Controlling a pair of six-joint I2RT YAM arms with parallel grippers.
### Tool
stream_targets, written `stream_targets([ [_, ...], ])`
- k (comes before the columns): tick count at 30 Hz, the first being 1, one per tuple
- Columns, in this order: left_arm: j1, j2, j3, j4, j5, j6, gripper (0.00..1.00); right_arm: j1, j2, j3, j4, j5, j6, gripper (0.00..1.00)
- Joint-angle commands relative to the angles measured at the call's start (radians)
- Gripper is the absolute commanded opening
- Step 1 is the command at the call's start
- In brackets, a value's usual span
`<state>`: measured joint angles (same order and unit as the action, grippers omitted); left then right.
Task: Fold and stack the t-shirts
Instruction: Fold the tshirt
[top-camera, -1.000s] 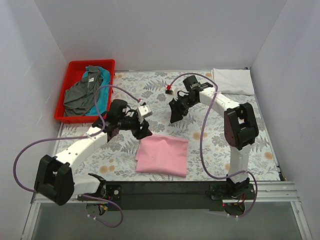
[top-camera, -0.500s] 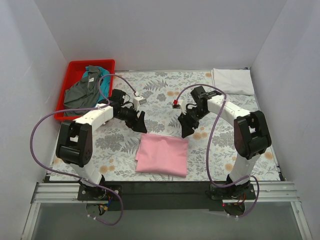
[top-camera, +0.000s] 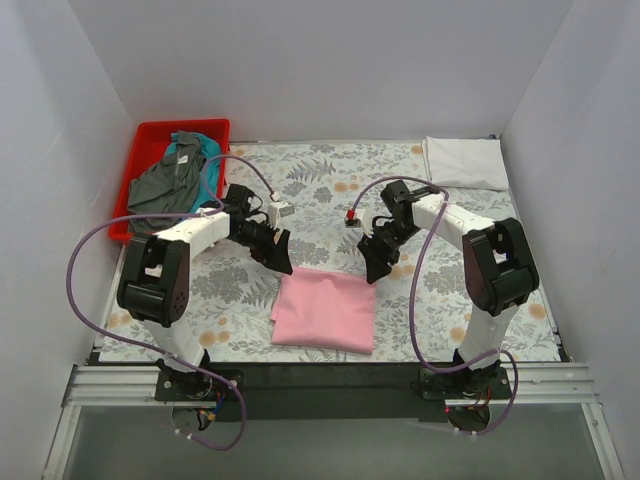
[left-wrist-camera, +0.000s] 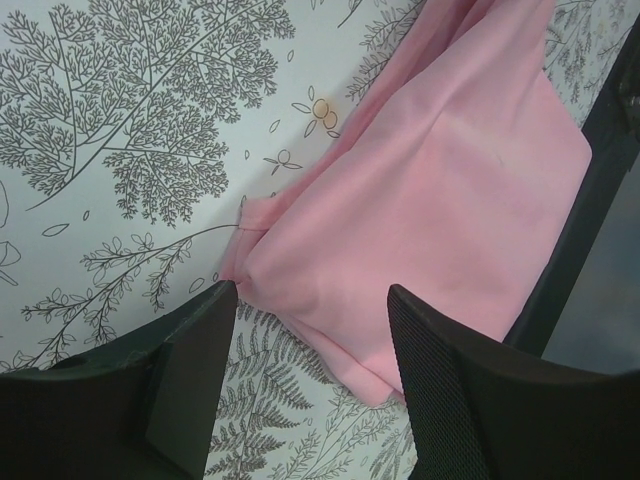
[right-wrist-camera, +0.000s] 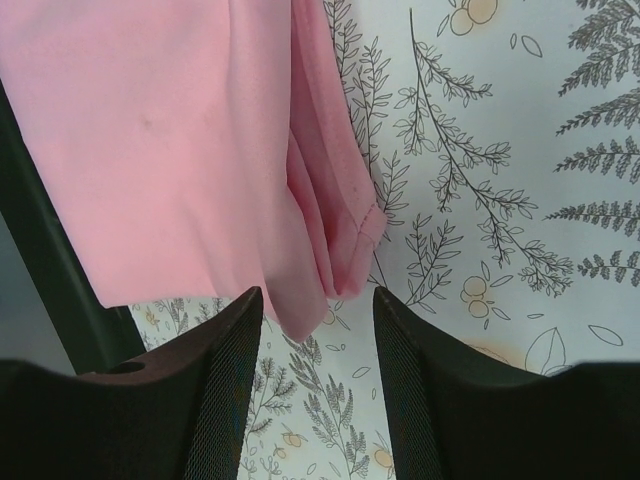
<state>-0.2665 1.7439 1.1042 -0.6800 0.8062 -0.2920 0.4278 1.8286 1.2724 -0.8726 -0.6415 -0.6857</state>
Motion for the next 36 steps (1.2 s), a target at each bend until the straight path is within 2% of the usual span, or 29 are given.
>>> stream_targets([
  [1,0.003,0.003,-0.01,0.042,-0.009,0.001,0.6,0.002,0.006,-0.013,-0.02,0.005,-0.031,0.55],
  [5,0.004,0.019,-0.01,0.053,-0.007,0.001,0.53,0.003,0.003,-0.019,-0.023,0.006,-0.043,0.49],
  [7,0.003,0.029,-0.006,0.051,-0.004,0.001,0.47,0.005,0.001,-0.019,-0.025,0.006,-0.046,0.4],
  [12,0.004,0.049,0.022,0.02,0.033,0.011,0.21,0.005,0.001,0.004,-0.034,0.003,-0.046,0.22],
  [13,0.004,0.055,0.026,0.016,0.036,0.011,0.08,0.005,-0.002,0.007,-0.037,0.002,-0.046,0.18],
  [14,0.007,0.055,0.034,0.013,0.043,0.011,0.03,0.005,-0.003,0.013,-0.039,0.002,-0.044,0.13],
  [15,0.021,0.054,0.036,0.017,0.045,-0.001,0.01,0.005,-0.005,0.016,-0.04,0.002,-0.043,0.04],
  [16,0.03,0.049,0.04,0.02,0.047,-0.007,0.0,0.005,-0.011,0.019,-0.04,0.009,-0.041,0.01],
  [23,0.085,0.074,0.074,0.031,0.014,0.005,0.0,-0.009,0.001,0.061,-0.002,0.078,0.008,0.01],
  [36,0.121,0.193,0.126,0.175,-0.098,-0.042,0.0,-0.015,0.11,0.084,0.244,0.284,0.124,0.01],
])
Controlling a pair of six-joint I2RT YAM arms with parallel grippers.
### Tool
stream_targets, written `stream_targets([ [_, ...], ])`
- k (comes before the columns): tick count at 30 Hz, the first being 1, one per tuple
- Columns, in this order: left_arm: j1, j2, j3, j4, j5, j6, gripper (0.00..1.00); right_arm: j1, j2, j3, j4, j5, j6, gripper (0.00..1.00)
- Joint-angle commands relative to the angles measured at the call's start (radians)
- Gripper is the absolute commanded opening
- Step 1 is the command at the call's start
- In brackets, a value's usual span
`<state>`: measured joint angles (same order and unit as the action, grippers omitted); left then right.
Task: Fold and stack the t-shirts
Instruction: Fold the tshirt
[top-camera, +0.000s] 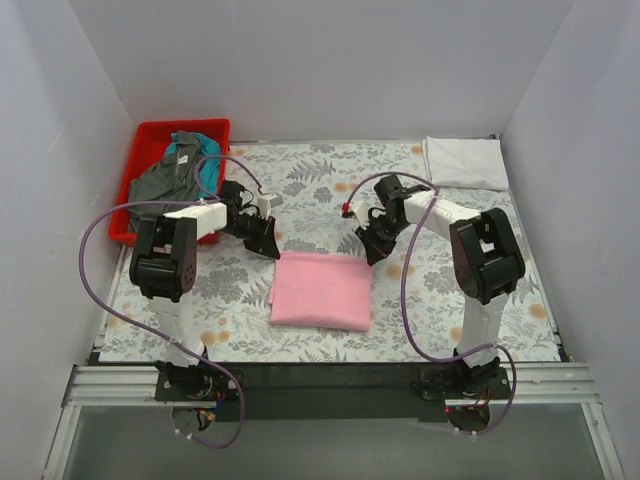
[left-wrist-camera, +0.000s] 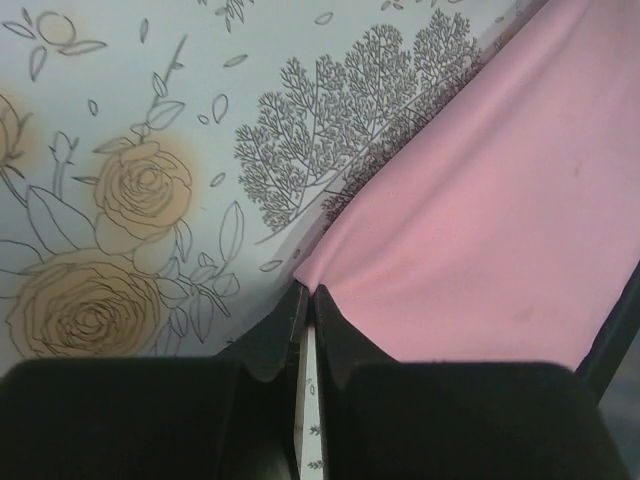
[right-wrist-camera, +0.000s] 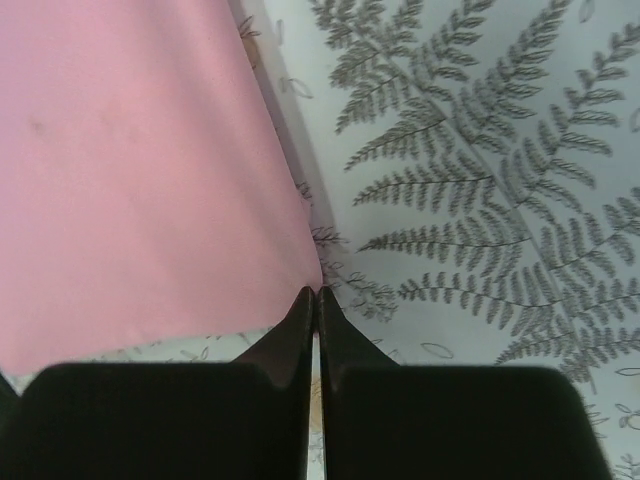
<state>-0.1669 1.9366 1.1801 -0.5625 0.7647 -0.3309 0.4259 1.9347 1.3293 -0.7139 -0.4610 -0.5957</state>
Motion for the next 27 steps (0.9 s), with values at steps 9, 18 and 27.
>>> stream_targets([
  [9,0.023,0.016,0.115,0.053,-0.01,-0.074,0.02,-0.021,0.052,0.137,0.114,0.14,0.073,0.02],
  [18,0.052,-0.247,-0.009,0.006,0.01,-0.244,0.33,-0.038,-0.163,0.078,0.082,0.05,0.212,0.55],
  [27,0.033,-0.28,-0.166,0.026,0.081,-0.405,0.32,-0.055,-0.29,-0.108,0.071,-0.14,0.313,0.37],
])
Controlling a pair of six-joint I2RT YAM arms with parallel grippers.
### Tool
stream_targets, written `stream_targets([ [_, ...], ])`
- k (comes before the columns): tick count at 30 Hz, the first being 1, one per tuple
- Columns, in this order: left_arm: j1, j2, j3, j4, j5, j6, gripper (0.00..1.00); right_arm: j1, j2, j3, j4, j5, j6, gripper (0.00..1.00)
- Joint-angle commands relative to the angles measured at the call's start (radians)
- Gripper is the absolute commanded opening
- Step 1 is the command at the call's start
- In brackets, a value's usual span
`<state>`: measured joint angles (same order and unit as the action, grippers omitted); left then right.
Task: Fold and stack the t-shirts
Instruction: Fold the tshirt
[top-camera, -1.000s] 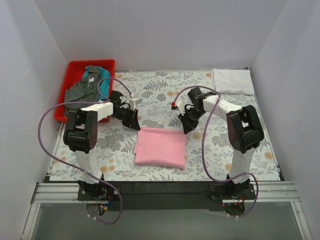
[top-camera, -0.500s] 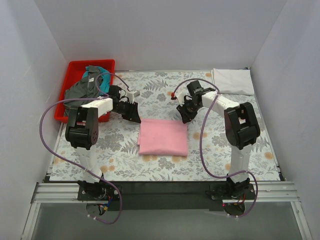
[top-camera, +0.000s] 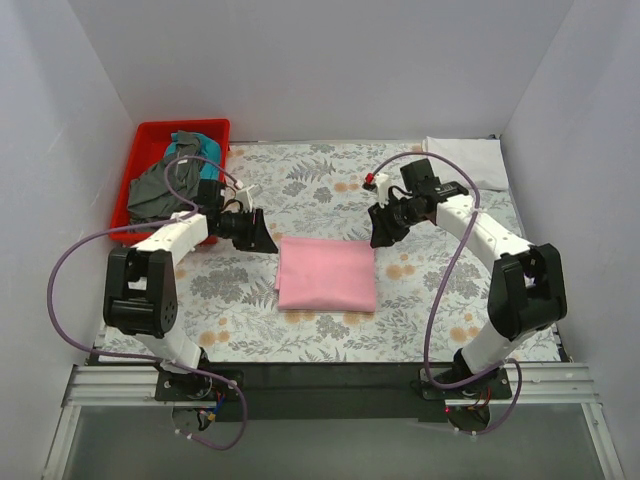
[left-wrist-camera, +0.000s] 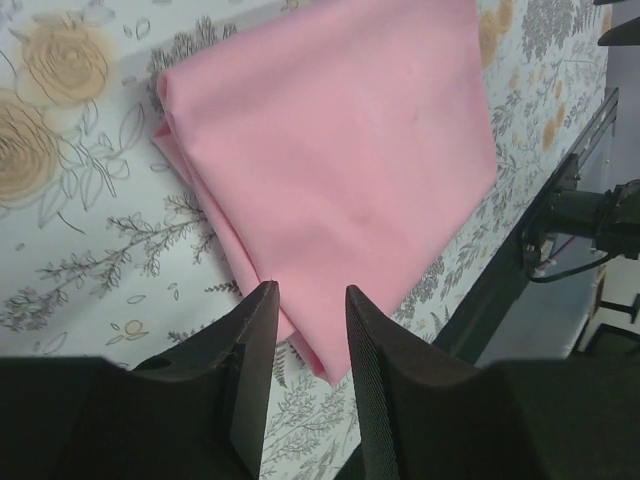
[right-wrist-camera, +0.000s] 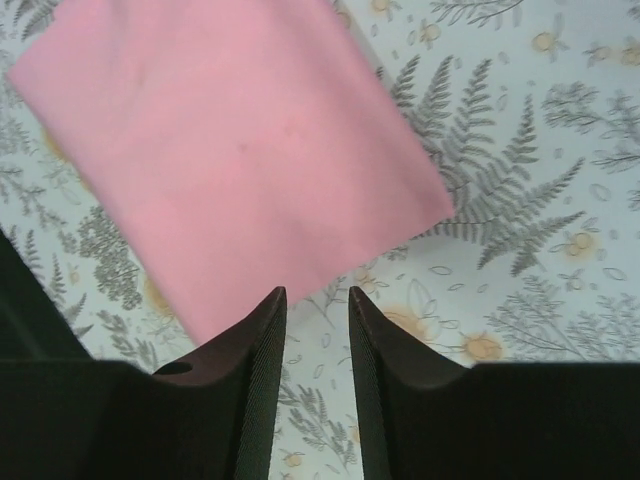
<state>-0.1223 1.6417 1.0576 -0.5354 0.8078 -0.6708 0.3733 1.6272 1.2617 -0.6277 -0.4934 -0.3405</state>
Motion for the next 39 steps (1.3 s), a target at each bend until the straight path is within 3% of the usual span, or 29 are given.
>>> stream_targets([
  [1,-0.016,0.027,-0.047,-0.001,0.036,-0.075,0.31,-0.001,0.028,-0.041,-0.015,-0.152,0.081,0.33],
  [2,-0.022,0.035,-0.048,-0.001,0.039,-0.084,0.31,0.001,0.039,-0.042,-0.015,-0.177,0.09,0.26],
  [5,-0.03,0.056,-0.062,0.005,0.041,-0.114,0.29,0.015,0.082,-0.059,0.0,-0.238,0.123,0.2],
  [14,-0.043,0.092,-0.114,0.006,0.008,-0.122,0.3,0.047,0.169,-0.166,0.094,-0.208,0.135,0.14],
  [35,-0.08,0.161,-0.107,0.029,-0.03,-0.162,0.3,0.055,0.243,-0.197,0.14,-0.136,0.133,0.12],
  [39,-0.08,0.141,-0.108,0.037,-0.004,-0.167,0.17,0.062,0.25,-0.2,0.148,-0.102,0.133,0.12],
])
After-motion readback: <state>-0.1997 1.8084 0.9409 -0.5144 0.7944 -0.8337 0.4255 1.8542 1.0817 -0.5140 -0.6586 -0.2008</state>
